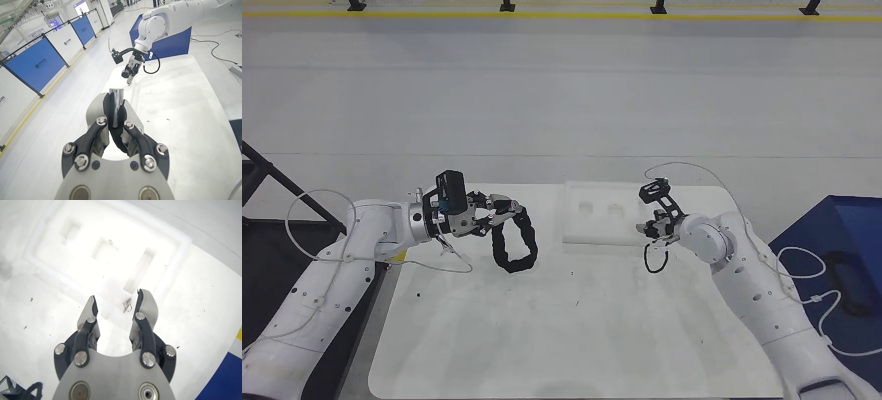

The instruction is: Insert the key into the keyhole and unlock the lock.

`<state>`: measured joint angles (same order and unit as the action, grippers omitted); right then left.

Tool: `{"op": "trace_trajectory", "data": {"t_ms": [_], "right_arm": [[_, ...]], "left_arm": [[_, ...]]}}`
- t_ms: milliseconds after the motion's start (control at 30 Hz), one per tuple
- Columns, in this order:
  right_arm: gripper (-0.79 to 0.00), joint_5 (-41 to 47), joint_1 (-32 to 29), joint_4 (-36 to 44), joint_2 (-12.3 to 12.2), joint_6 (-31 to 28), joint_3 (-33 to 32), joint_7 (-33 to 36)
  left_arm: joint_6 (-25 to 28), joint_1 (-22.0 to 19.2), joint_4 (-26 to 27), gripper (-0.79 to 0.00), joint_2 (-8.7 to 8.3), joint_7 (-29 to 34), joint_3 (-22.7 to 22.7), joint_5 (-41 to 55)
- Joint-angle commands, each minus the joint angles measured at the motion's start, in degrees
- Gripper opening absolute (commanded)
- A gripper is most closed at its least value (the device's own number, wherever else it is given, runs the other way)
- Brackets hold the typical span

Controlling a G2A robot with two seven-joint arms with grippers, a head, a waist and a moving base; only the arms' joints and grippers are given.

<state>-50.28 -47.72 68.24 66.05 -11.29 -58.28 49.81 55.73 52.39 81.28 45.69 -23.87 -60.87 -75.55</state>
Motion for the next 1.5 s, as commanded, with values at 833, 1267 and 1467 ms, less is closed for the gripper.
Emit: {"op": "trace_trajectory", "data": {"t_ms": [833, 1267, 1467], "right_arm": [[-0.468, 1.4, 5.6, -9.9, 3.2, 6.4, 5.2, 3.1], [-0.785, 2.0, 8.0, -14.9, 4.8, 7.4, 7.1, 3.4], [-0.785, 0.7, 8.8, -13.6, 5.0, 8.1, 7.2, 4.6]], "left_arm": [[0.0, 0.0, 0.0, -0.785, 0.00, 0.0, 0.0, 0.0], [0.0, 0.0, 0.0, -0.785, 0.00, 0.0, 0.0, 0.0], [0.0, 0.0, 0.0, -0.785, 0.00, 0.0, 0.0, 0.0]]}}
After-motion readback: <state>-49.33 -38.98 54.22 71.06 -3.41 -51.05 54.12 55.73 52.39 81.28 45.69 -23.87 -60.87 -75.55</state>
